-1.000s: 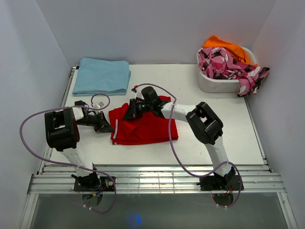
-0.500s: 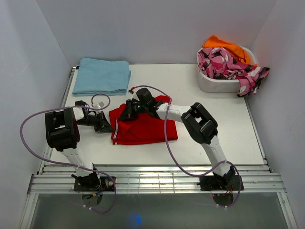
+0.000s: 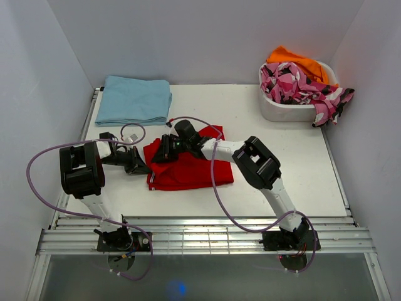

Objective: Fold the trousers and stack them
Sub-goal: Fold the trousers

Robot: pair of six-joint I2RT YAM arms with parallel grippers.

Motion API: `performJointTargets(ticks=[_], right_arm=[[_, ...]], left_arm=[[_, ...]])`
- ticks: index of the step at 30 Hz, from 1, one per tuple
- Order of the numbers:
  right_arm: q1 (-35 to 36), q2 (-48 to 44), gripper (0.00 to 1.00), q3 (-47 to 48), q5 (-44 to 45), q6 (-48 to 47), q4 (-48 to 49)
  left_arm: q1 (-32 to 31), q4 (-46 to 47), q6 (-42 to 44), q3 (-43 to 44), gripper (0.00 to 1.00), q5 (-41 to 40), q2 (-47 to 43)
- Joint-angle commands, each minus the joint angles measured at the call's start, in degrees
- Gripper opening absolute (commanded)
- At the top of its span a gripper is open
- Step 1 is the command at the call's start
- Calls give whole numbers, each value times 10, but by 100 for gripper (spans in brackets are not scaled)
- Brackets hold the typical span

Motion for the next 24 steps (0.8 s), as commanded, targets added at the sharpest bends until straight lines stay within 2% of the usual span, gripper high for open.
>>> performJointTargets(ticks=[1,2,4,6,8,9,11,12,15,16,18,19,21,22,23,24], right_arm=[[16,1,24,25,-17,12,67],[16,-1,24,25,-20,13,75],[16,-8,35,27,-34,8,94],[16,-14,50,27,-50,2,117],[16,-29,56,25,-68,-13,118],[16,-35,62,24,-89,-21,120],[10,-55,66,16,-114,-51,125],[8,-64,71,11,-127,-61,126],[-18,-103,74,-20,-187,-105,120],[-28,-131,75,-33,-210,-119,113],[-67,-158,77,-68,-242,-178,77],[-82,-184,77,-76,-267,-204,52],[-124,-210,77,-102,-284,-302,-54],[-137,-234,77,-112,-286,-339,-91],[-161,-246,78,-122,-282,-374,-128],[-172,-256,76,-134,-281,-429,-188]], left_arm=[[-16,13,7,-10,0,-12,-14],[-13,14,8,-10,0,-16,-23],[-5,13,6,-5,1,-17,-33],[11,8,3,2,10,-16,-46],[29,-5,7,19,15,-26,-55],[35,-14,10,27,19,-28,-58],[57,-37,16,47,26,-31,-65],[64,-46,24,54,35,-45,-72],[96,-91,50,88,46,-77,-88],[105,-111,58,98,58,-81,-94],[132,-130,103,128,70,-76,-108],[136,-158,126,141,80,-49,-120],[139,-208,196,177,82,22,-129],[137,-257,247,185,83,96,-135],[127,-268,251,189,77,119,-138],[114,-282,257,187,65,141,-139]])
